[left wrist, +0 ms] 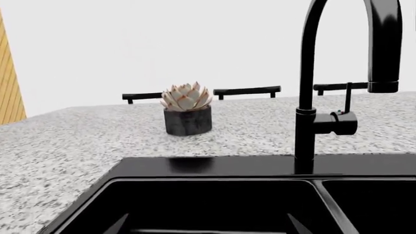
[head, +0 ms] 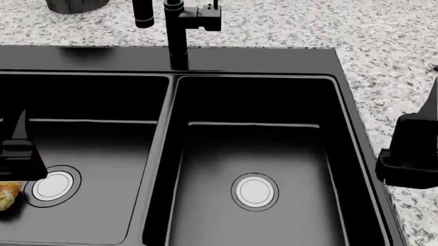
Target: Pick the mango from the counter and place it in the sink
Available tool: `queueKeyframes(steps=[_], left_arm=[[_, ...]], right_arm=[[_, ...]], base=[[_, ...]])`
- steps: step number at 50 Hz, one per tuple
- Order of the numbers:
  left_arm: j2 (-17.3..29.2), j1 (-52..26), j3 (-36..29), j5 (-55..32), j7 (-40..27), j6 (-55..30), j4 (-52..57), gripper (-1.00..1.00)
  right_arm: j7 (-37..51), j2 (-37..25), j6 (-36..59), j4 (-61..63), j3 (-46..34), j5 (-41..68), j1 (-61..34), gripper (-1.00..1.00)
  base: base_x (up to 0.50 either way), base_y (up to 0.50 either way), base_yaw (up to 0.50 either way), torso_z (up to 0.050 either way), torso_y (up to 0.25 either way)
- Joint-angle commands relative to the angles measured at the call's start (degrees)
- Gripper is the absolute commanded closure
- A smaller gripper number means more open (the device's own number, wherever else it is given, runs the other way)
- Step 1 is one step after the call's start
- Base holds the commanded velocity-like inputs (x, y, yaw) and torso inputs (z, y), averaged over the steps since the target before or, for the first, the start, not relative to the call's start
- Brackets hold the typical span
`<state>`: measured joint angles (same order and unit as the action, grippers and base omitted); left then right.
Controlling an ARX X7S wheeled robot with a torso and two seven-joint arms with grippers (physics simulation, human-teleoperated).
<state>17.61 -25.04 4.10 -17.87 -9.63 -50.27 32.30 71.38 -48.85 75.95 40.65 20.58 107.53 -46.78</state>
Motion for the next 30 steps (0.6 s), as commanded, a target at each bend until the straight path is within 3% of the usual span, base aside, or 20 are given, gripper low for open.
queueKeyframes(steps=[1, 11, 30], left_arm=[[-0.1, 0.4, 0.0, -0.3, 0.3, 1.3, -1.6, -1.00], [0.1, 1.3, 0.1, -0.2, 0.5, 2.7, -2.6, -1.00], [0.0, 2.4, -0.6, 0.3, 0.6, 5.4, -5.1, -1.00]], right_arm=[[15.9, -15.2, -9.5, -6.7, -1.0, 19.5, -0.8, -1.00], [17.2, -13.5, -3.9, -8.1, 16.3, 21.7, 18.2, -1.00], [16.6, -11.1, -5.0, -7.2, 20.4, 21.1, 31.6, -1.00]], base=[[0.00, 0.00, 0.00, 0.000, 0.000], [0.00, 0.00, 0.00, 0.000, 0.000], [0.00, 0.00, 0.00, 0.000, 0.000]])
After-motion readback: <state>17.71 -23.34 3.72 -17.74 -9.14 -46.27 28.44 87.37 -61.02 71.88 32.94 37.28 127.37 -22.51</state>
